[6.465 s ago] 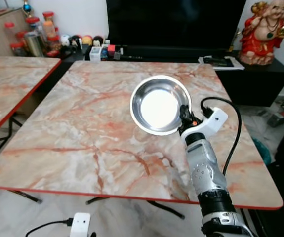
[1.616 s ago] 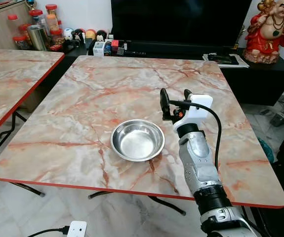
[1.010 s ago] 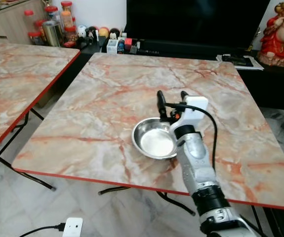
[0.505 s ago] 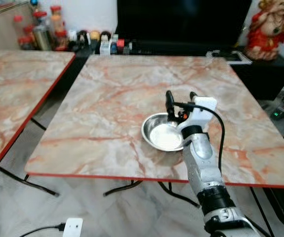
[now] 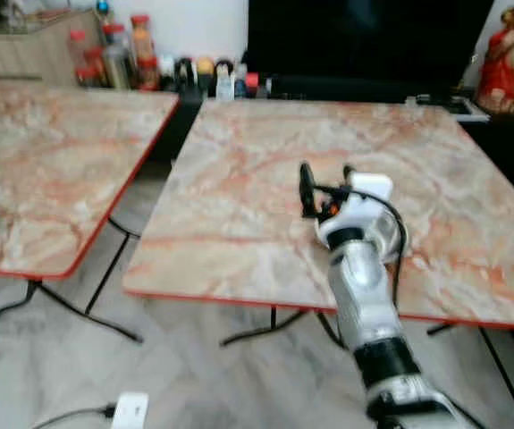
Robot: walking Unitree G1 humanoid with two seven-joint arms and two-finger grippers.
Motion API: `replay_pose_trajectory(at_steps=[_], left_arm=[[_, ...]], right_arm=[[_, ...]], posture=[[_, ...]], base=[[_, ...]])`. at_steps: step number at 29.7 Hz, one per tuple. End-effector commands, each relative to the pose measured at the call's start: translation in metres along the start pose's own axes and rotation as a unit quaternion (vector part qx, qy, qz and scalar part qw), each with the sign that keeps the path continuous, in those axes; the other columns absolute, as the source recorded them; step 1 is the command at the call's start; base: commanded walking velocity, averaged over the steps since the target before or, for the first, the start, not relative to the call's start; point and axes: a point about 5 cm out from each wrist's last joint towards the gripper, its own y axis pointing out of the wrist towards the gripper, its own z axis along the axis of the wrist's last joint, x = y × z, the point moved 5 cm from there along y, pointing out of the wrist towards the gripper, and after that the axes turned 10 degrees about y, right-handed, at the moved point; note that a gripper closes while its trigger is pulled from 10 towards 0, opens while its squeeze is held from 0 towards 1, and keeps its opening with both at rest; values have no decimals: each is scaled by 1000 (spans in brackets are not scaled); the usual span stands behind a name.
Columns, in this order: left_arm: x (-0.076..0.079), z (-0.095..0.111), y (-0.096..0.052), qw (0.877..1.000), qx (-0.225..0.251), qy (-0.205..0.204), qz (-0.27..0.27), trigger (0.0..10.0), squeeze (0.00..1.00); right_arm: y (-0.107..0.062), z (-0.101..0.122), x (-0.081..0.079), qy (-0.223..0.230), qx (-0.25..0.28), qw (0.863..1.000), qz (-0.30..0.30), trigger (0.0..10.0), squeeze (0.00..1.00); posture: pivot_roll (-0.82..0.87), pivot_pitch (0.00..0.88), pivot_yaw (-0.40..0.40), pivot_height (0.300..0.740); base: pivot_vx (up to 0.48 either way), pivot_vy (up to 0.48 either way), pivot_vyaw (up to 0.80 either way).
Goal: Setting the table
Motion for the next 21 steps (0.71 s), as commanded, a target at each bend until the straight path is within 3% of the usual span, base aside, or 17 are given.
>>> replay_pose_trajectory(at_steps=[1, 21], left_arm=[[4, 3, 1, 1000, 5, -6, -3, 10000, 0], [5, 5, 1, 1000, 6, -7, -4, 10000, 0]], right_arm=[[1, 9, 10, -10, 13, 1000, -10, 10000, 0], [-1, 5, 14, -20, 6, 1000, -13, 10000, 0]], posture=[[-40, 0, -11, 740], [-36, 0, -13, 740]], base=[[0, 349, 0], [0, 353, 0]])
